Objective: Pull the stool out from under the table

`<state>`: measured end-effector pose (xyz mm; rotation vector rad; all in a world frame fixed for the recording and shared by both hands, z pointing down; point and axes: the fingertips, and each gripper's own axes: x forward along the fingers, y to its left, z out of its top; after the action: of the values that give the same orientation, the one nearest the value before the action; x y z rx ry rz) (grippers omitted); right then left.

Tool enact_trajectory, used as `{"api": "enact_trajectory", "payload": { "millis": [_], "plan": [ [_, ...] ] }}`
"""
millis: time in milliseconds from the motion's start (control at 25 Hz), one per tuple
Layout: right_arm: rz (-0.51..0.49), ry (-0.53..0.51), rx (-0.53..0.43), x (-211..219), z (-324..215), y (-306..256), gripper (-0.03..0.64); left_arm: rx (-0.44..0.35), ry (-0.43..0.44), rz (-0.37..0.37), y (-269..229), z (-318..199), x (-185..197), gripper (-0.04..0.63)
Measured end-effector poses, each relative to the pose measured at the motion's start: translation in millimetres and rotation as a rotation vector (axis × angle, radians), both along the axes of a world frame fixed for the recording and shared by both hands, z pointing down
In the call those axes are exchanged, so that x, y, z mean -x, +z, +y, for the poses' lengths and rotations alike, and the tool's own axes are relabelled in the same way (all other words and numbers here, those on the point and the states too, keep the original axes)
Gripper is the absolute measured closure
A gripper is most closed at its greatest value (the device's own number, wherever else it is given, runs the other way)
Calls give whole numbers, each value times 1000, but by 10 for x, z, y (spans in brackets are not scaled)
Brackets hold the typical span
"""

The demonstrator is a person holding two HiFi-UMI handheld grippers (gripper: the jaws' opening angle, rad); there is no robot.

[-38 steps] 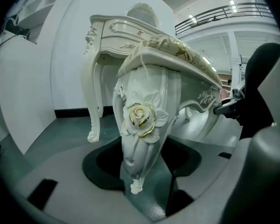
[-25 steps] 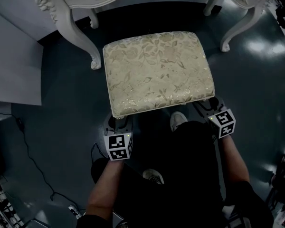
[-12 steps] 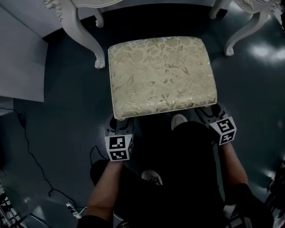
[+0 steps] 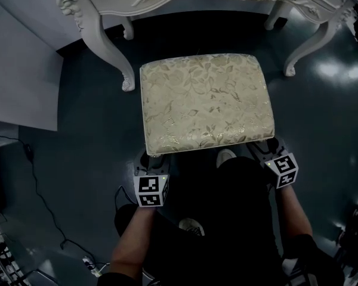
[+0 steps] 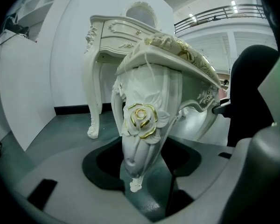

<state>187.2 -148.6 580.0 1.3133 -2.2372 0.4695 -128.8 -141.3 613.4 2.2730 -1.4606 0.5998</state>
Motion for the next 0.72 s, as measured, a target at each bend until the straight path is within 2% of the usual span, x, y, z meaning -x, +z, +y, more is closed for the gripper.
{"api": "enact_trajectory", "payload": {
  "millis": [120, 400, 520, 600, 680, 720],
  "plan": [
    [1, -7, 6, 14, -7, 16, 324, 1, 6, -5, 9, 5, 15, 344],
    [1, -67, 69, 1, 41, -9, 325, 57, 15, -29, 0, 53, 32, 345],
    [-9, -102, 56, -29, 68, -148, 331, 79, -2, -14, -85, 142, 58, 345],
    [-9, -122, 53, -77, 105, -286, 357, 70, -22, -4, -195, 224, 95, 356],
    [16, -149, 64, -132, 166, -428, 433, 66, -49, -11, -355, 299, 132, 375],
    [41, -167, 66, -148, 184, -504, 466, 68, -69, -13, -450, 310, 151, 411]
  ]
}}
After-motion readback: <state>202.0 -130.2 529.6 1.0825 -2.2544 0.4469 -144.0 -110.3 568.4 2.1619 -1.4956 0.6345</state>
